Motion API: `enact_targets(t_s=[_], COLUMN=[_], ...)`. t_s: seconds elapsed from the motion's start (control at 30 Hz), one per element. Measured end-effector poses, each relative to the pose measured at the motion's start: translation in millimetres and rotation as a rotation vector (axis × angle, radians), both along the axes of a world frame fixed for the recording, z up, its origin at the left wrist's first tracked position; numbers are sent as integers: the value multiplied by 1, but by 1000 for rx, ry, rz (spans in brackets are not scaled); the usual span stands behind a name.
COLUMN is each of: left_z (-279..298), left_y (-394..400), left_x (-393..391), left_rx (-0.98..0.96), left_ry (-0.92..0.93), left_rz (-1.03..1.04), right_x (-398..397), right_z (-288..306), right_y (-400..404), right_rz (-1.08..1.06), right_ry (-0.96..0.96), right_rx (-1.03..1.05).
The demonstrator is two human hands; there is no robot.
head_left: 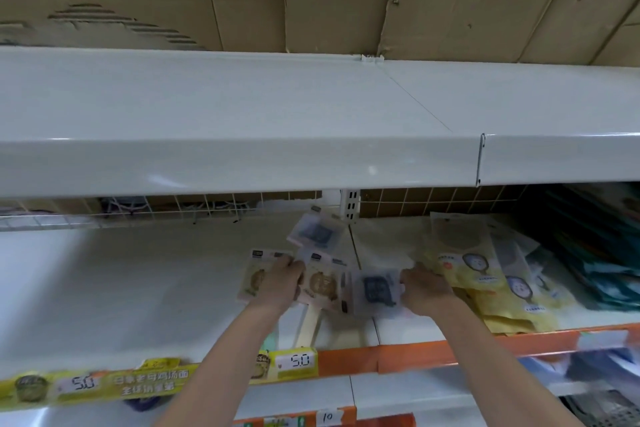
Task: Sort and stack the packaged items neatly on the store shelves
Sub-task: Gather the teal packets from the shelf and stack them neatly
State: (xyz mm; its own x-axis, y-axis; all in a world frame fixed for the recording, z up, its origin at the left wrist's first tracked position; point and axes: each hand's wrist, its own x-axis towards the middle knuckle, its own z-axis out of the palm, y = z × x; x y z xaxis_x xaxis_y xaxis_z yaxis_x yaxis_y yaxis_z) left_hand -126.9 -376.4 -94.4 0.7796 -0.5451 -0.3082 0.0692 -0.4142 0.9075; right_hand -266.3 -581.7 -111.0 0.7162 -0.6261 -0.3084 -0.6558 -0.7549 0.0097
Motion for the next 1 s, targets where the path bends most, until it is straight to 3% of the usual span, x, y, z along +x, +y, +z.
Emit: enact_targets(t_s=[0.13,0.2,0.27,0.33,0.37,0.4,0.43,0.5,0.7,0.87,1.0], left_z=[1,-3,-14,-24,-30,-41,-49,-48,-41,-42,-48], left_y=[27,41,56,71,75,81,89,94,101,97,78], left_x=[10,12,13,8,11,16,14,8,18,49,68], left_rx=[-150,-168,-56,30,14,85,214,439,743,555,467], left_ry=[-27,-44,-105,-257,-66,-89,-350,-508,-593,-358,-309], left_rz=[121,211,219,204,127,85,38,-76,-82,112,58], right_x=[3,9,19,37,47,56,64,76,100,100,91], right_z=[15,25,33,34,33,33,28,19,8,1,-5], right_y=[7,14,32,55,70,84,98,123,167,161,128], right_rz=[-155,-209,-190,-252,-291,-345,-364,-340,-278,-140,-310], right_ry=[-179,-280,-375,-437,-467,-486,-491,-503,-524,-321,-383], right_rx=[-65,6,129,396,536,655,737,830,873,600,320])
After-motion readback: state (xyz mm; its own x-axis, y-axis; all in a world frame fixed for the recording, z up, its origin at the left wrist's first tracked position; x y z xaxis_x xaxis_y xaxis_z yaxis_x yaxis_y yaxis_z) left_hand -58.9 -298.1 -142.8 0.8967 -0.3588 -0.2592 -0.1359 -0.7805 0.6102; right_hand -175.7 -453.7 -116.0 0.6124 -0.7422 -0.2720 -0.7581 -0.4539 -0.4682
